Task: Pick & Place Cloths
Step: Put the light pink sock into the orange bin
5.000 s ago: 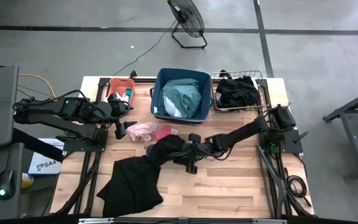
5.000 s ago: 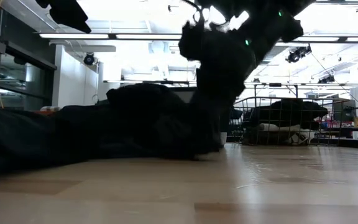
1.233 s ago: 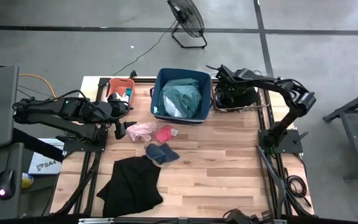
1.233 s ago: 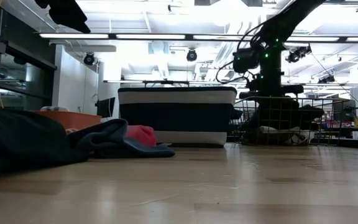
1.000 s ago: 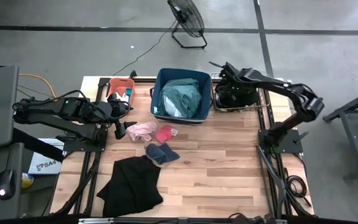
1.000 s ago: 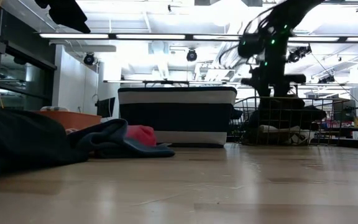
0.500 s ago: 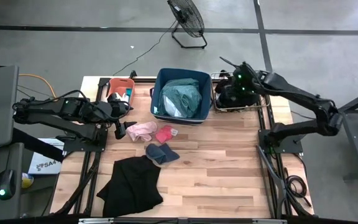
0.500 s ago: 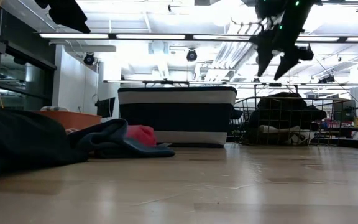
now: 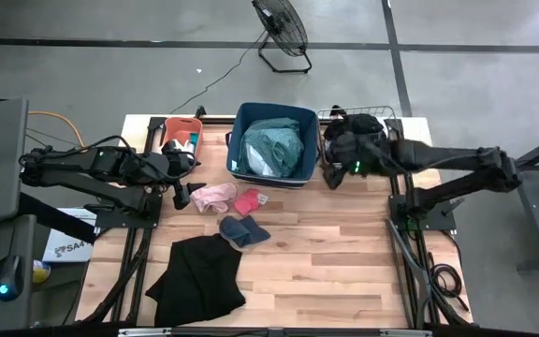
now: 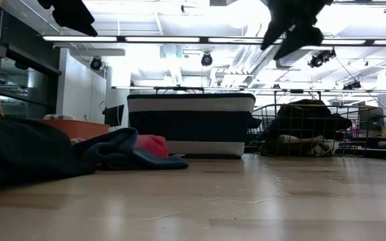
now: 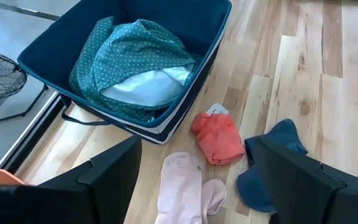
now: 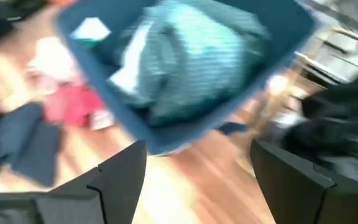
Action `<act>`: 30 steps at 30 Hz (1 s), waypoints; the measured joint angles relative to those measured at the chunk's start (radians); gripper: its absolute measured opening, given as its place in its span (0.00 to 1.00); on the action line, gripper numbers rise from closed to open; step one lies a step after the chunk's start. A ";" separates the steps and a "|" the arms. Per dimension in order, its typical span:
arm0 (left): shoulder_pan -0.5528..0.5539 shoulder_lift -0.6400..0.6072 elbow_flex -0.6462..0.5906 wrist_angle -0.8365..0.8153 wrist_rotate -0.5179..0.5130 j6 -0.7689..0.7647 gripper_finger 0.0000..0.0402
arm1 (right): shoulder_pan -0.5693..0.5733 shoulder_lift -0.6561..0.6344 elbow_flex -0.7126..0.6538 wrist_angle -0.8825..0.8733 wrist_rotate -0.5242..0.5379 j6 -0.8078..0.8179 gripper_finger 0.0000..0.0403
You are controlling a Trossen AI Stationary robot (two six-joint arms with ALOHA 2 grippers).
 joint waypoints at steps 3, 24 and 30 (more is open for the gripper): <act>0.000 0.004 0.001 -0.003 0.001 -0.027 0.76 | 0.109 0.025 0.000 0.062 0.032 -0.005 0.69; 0.000 0.046 -0.232 -0.027 0.076 -0.268 0.76 | 0.433 0.125 0.000 0.164 0.241 0.090 0.69; 0.000 0.115 -0.340 0.079 0.025 -0.399 0.76 | 0.440 0.125 0.000 0.192 0.252 0.083 0.69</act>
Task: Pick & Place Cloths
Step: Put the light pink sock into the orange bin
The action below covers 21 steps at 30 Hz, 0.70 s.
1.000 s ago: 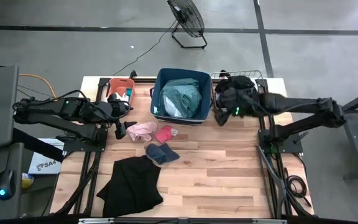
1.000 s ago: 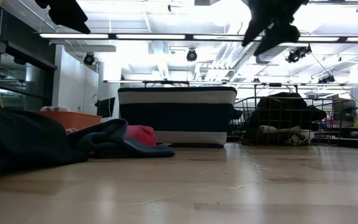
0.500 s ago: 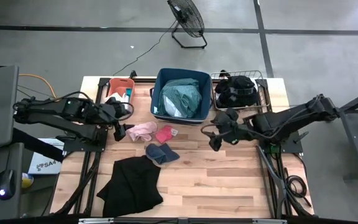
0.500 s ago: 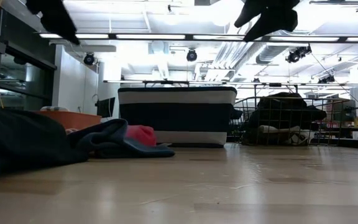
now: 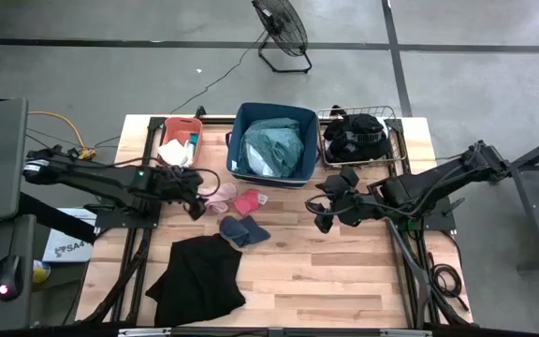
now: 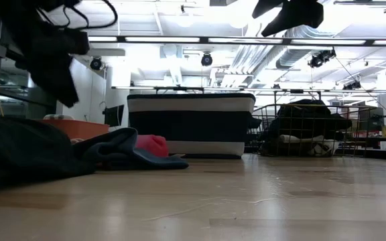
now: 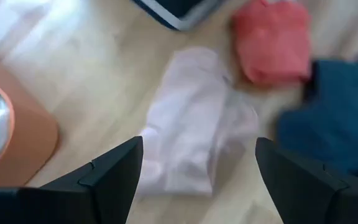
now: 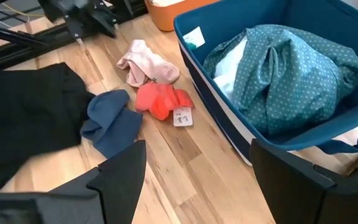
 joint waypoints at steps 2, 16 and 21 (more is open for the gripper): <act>0.000 0.036 -0.012 0.033 -0.037 -0.058 0.76 | 0.000 0.000 0.000 0.007 0.000 0.000 0.69; 0.000 0.366 -0.015 0.152 0.015 0.123 0.76 | 0.000 0.000 0.000 0.019 0.000 0.000 0.69; 0.000 0.422 -0.015 0.170 0.026 0.130 0.76 | 0.000 0.000 0.000 0.022 0.000 -0.001 0.69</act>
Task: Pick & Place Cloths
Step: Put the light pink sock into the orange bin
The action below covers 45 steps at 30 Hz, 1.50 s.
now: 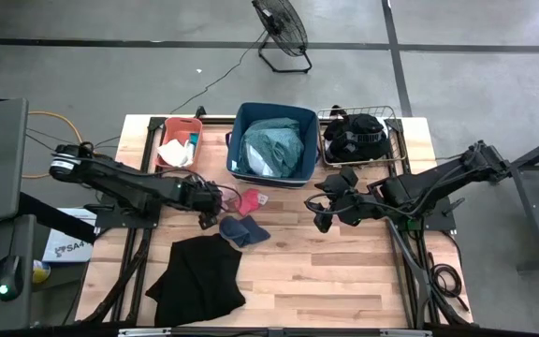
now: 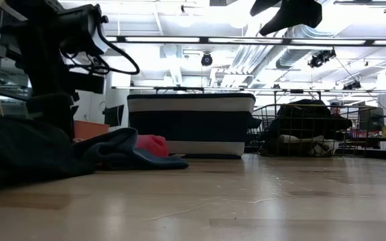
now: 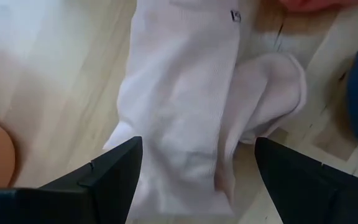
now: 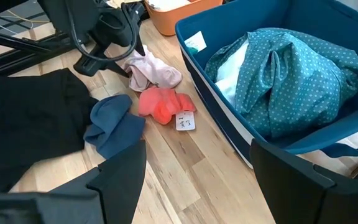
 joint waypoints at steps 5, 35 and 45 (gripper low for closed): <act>0.000 0.025 0.000 0.002 0.005 0.000 0.69 | 0.000 0.000 0.000 0.001 0.000 0.000 0.69; 0.000 0.067 0.085 -0.085 -0.044 0.024 0.01 | 0.000 0.001 0.000 0.009 0.000 0.000 0.69; -0.001 -0.012 0.241 -0.352 -0.202 0.017 0.00 | 0.000 0.001 0.000 0.009 -0.001 0.000 0.69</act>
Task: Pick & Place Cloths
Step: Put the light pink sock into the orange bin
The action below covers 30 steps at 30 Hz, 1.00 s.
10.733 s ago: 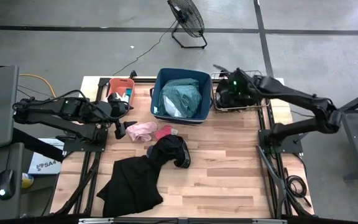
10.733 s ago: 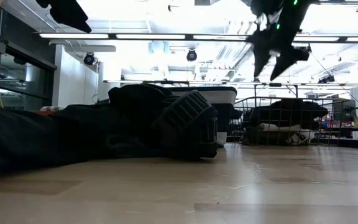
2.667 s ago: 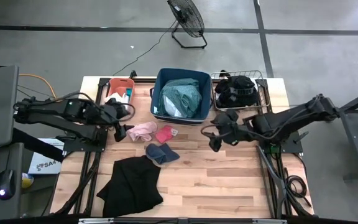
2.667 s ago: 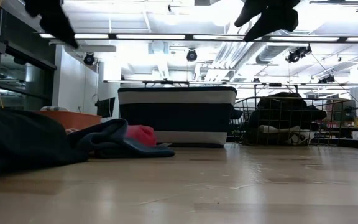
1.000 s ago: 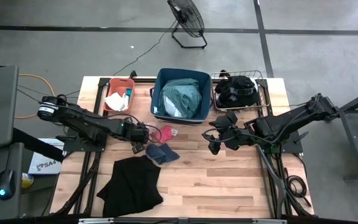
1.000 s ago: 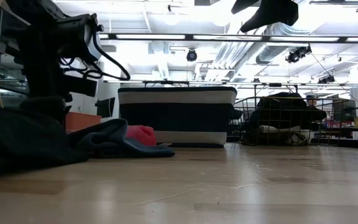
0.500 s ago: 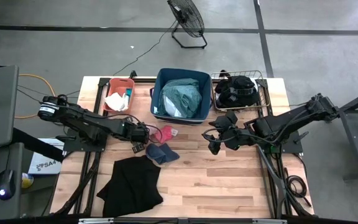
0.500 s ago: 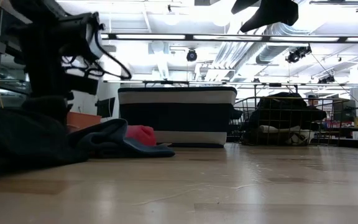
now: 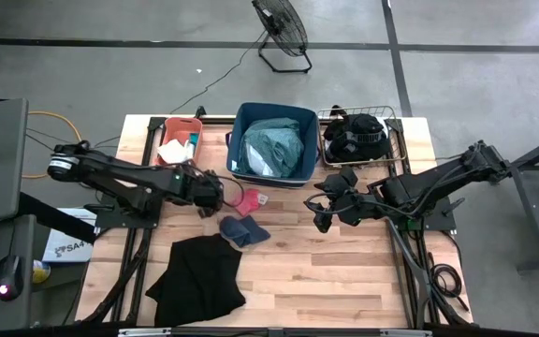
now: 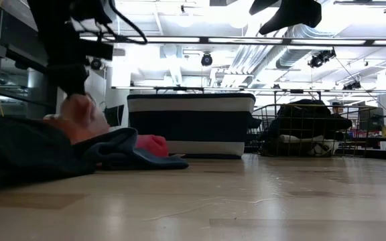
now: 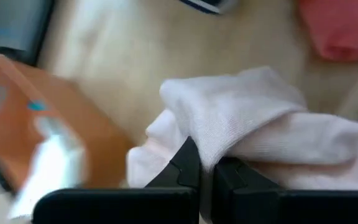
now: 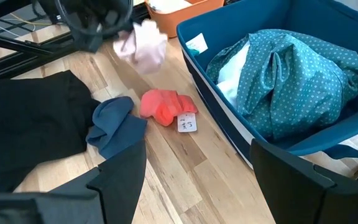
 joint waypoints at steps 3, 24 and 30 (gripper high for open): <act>0.000 -0.021 0.055 -0.088 -0.079 -0.020 0.00 | 0.000 0.000 0.000 0.000 0.000 -0.001 0.69; 0.392 -0.037 0.208 -0.310 -0.338 0.003 0.00 | 0.000 0.003 0.000 0.000 0.001 -0.004 0.69; 0.597 -0.030 0.208 -0.292 -0.278 0.085 0.00 | 0.000 0.003 0.000 0.000 0.003 -0.011 0.69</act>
